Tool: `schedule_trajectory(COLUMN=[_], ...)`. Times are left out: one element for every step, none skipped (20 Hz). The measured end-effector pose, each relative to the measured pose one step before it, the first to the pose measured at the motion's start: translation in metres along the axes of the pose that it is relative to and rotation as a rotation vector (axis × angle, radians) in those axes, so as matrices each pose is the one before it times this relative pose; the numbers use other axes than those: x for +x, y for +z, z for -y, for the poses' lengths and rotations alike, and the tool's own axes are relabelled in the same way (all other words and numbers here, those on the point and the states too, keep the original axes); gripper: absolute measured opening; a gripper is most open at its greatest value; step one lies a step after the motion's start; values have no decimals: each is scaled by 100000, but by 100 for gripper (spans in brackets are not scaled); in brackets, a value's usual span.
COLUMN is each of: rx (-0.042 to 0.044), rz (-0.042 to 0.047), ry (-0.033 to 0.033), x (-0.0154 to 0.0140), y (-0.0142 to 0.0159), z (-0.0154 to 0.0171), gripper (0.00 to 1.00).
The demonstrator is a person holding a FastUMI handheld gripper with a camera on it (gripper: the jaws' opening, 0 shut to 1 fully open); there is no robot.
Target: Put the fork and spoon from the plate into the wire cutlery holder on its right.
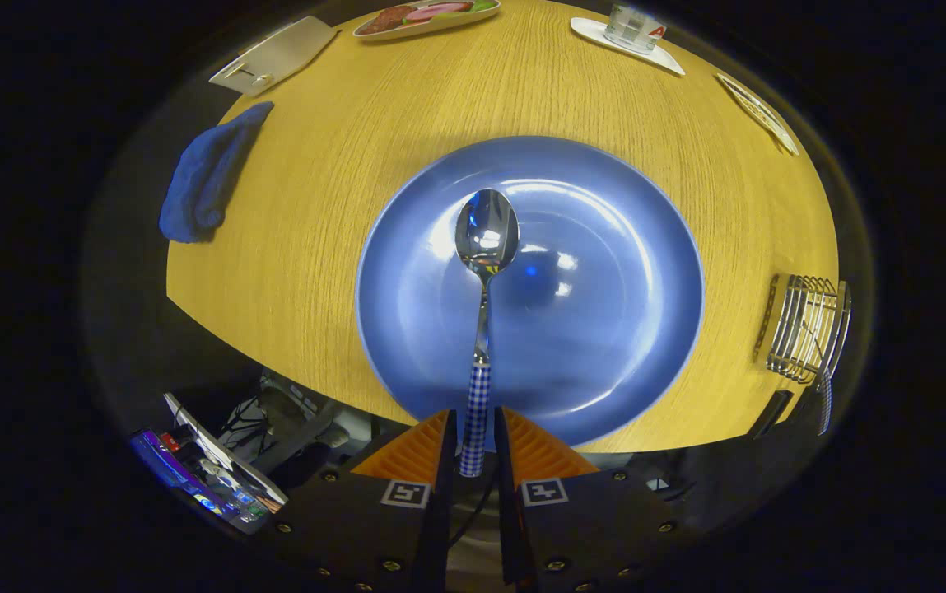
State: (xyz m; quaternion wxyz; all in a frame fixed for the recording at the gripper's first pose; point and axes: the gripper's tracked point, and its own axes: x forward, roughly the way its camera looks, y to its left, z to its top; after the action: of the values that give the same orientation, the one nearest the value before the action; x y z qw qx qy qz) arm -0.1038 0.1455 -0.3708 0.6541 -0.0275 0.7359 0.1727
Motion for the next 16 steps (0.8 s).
schedule_trajectory(rx=[347,-14,106,-17,-190,962,-810,-1363,-1376,-2813,-759,171,-280,-870,-876,-540], rz=[-447,-339,-716,-789,-311,-58,-1526,169,440,-1298,-671,-1401,-1939,-1999,-1438,-1032], ry=[-615,-67,-356,-231,802,588,289,-725,-1544,-759,1078,1587,1148,135,-734,-322], x=[213,189,159,110,415,274,-695,127,247,-198,-554,-390,-517,-491,-512,-640], y=[26,87,-128,-131,166,-325,228,174,-43,-334,181,39,-126,-236,-609,-503], z=[120,46,86,66,-24,172,209,292,122,265,20,94,-35,359,802,770], gripper=[26,26,26,26,26,19,11,11,11,4,4,4,4,4,4,4])
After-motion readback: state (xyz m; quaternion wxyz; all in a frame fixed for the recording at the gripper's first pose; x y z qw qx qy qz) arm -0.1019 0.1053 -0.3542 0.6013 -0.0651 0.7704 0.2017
